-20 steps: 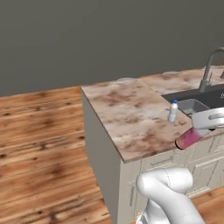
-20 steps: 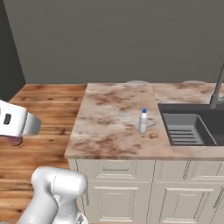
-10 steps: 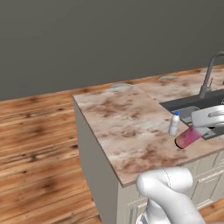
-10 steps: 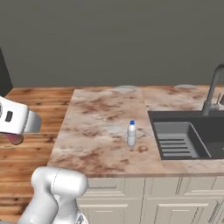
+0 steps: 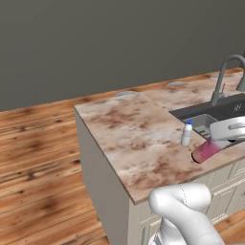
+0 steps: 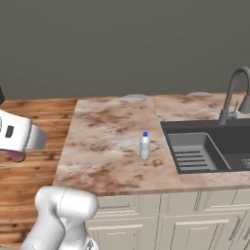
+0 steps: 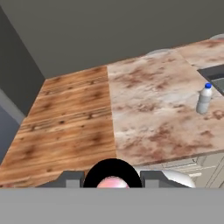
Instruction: Move the drinks to the dining counter.
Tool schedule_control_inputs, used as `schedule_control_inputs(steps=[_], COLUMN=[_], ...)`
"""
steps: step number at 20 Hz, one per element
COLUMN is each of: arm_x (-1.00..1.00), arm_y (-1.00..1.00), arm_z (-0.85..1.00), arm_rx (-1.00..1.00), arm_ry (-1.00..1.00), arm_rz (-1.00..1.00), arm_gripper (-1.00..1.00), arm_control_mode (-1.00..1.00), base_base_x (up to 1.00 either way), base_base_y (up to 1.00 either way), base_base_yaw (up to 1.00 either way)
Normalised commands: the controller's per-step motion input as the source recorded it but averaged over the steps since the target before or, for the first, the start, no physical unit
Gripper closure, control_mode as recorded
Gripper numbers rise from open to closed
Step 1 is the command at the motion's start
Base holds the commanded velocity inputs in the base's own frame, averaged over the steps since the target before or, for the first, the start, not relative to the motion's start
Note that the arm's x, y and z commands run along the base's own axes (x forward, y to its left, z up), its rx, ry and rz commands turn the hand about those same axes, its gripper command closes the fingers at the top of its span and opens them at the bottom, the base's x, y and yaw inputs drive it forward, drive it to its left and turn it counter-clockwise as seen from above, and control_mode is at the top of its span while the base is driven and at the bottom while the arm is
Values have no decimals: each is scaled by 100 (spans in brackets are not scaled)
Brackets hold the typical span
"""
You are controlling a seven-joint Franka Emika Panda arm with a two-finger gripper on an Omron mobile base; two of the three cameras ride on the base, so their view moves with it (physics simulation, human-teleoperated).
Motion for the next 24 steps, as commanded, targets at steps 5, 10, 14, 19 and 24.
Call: schedule_control_inputs(steps=[5, 10, 14, 19, 24], arm_x=[45, 29, 10, 36, 70], arm_y=[-19, -14, -6, -8, 0], arm_z=[0, 0, 0, -4, -35], arm_rx=[0, 0, 0, 3, 4], arm_ry=[12, 15, 7, 10, 2], arm_rz=[-37, -30, -4, 3, 5], arm_gripper=[100, 100, 100, 100, 100], arm_control_mode=[-100, -100, -100, -100, -100], base_base_x=[0, 0, 0, 0, 0], base_base_y=[0, 0, 0, 0, 0], base_base_yaw=[0, 0, 0, 0, 0])
